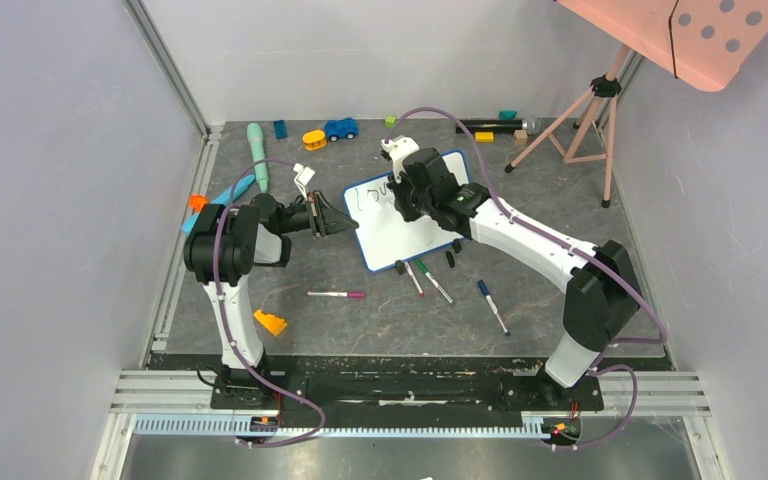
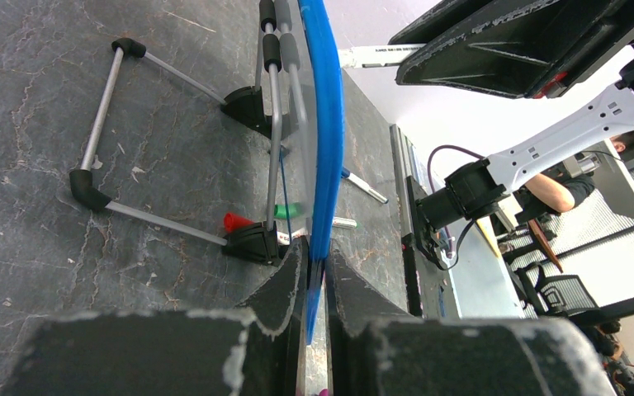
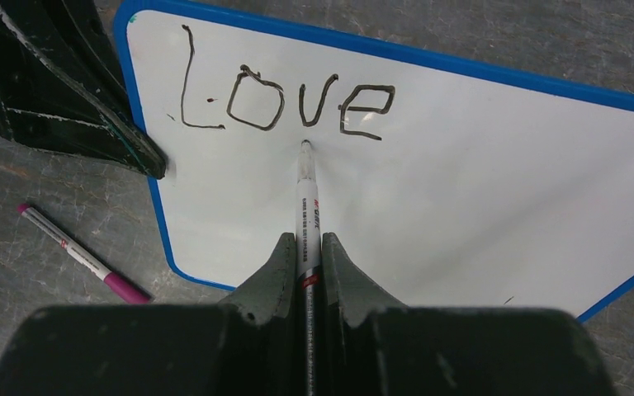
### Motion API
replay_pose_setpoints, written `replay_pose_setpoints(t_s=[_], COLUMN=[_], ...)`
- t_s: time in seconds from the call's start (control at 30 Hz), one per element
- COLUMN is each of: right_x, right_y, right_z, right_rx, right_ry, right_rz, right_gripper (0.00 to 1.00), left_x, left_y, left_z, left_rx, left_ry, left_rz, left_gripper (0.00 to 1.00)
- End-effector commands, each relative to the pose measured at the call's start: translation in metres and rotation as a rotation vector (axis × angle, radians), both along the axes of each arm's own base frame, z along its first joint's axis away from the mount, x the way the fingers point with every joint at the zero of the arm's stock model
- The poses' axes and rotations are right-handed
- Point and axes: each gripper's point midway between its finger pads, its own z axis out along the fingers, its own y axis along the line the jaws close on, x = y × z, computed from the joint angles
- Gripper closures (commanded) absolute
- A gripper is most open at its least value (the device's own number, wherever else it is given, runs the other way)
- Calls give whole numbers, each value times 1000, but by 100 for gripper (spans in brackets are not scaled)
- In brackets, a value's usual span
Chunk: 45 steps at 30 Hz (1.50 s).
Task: Write a sentence on the whiteboard
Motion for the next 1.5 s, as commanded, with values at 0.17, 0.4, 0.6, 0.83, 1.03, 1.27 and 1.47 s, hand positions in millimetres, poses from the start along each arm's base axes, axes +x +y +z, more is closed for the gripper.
replay_pose_setpoints(t_s=[0.17,0.4,0.6,0.83,1.03,1.27,1.47], right_x=[13,8,2,-8,-12,-16,-17], right_y=[7,3,-2,-8,-10,-11,-12], right_z=[19,11,2,-13,-18,-24,-24], right_rx=[22,9,-2,-18,-20,-25,-23], right_ry=[-61,-44,-25,6,20,36,38], right_rz=[-17,-18,-16,-8,-6,-1,1], right_gripper=[100,100,100,100,100,100,100], left_x=[-9,-9,-9,-9,-10,-10,-10], left_y=[-3,-3,-3,-3,-3,-3,-3], left_z=[1,0,1,1,1,2,1], left_rx=[2,3,3,3,3,3,3], left_ry=[-19,-17,-19,-17,-19,-20,-20], left_rz=[-53,-54,-56,-56,-57,-59,-59], left_gripper=[98,98,98,98,98,98,98])
